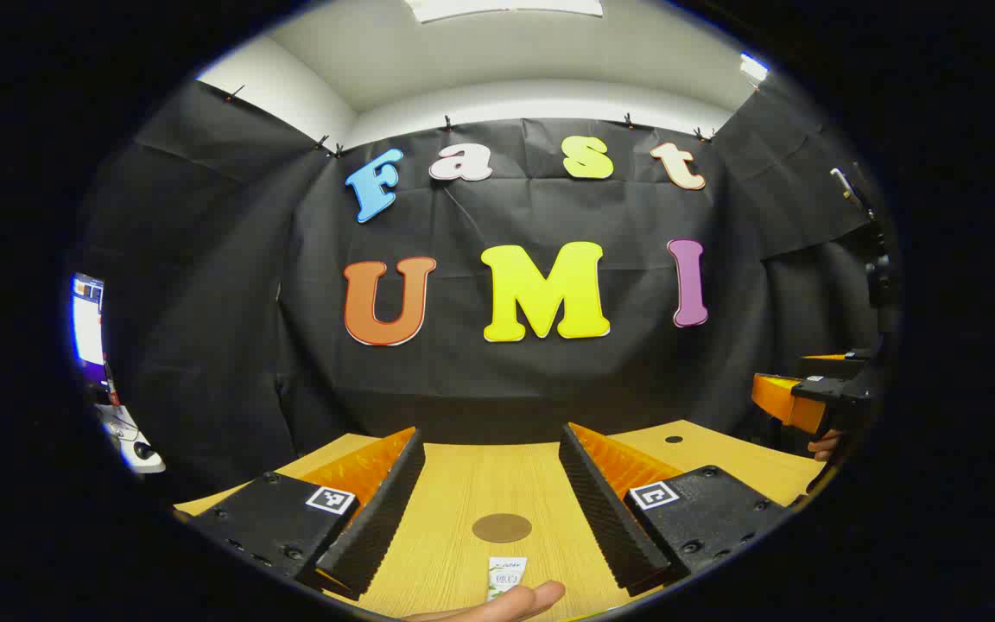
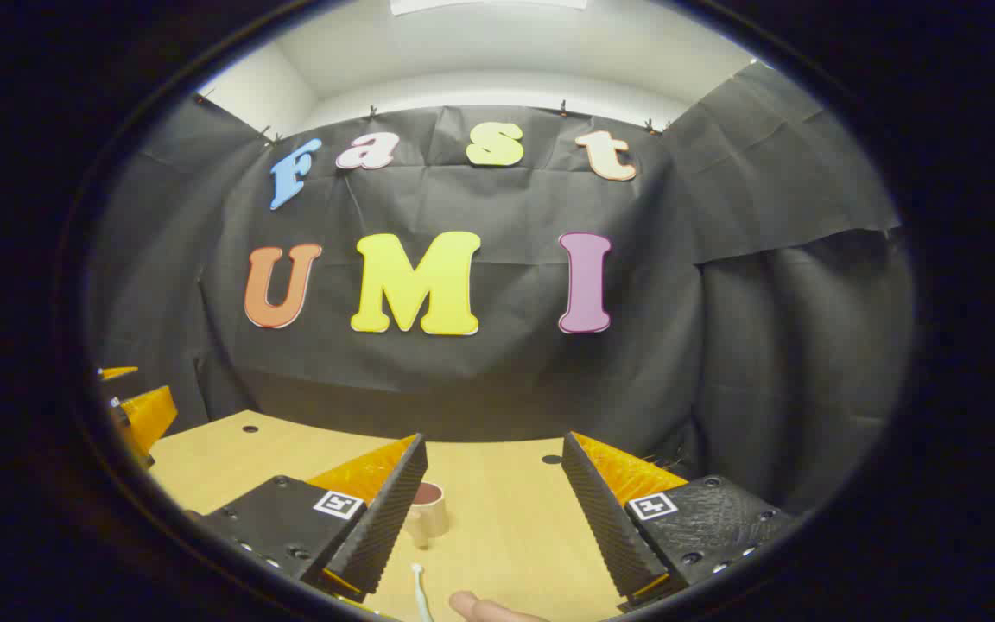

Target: Put the toothbrush and toothpaste on the desktop into the cup, then pick up the cup and place it on the coaster on the desktop.

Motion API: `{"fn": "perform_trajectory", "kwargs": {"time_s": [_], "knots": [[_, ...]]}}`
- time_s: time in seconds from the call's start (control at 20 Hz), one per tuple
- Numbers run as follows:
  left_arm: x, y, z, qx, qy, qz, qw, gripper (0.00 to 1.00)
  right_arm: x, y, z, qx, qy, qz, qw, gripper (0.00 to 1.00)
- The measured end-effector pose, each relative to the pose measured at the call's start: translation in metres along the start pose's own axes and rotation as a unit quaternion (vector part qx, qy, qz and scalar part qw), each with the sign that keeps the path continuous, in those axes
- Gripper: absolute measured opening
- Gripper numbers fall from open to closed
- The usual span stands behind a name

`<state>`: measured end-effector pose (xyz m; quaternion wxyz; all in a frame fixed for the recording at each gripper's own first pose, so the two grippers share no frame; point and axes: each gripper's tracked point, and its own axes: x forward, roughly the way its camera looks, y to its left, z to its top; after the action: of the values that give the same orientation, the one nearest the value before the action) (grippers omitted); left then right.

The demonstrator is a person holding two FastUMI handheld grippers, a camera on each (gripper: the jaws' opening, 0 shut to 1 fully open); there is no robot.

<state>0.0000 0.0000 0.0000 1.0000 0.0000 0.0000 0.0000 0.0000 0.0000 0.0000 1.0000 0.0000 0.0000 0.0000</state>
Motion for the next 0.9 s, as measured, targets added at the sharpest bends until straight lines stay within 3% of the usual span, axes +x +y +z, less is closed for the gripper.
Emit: {"fn": "perform_trajectory", "kwargs": {"time_s": [0.45, 0.9], "knots": [[0.012, 0.017, -0.015, -0.01, 0.022, 0.019, 1.0, 0.99, 0.002, 0.022, -0.024, -0.017, 0.034, 0.019, 0.999, 0.97], [0.016, 0.009, -0.021, -0.018, 0.03, 0.008, 0.999, 0.99, 0.002, 0.024, -0.024, -0.017, 0.035, 0.024, 0.999, 0.95]]}}
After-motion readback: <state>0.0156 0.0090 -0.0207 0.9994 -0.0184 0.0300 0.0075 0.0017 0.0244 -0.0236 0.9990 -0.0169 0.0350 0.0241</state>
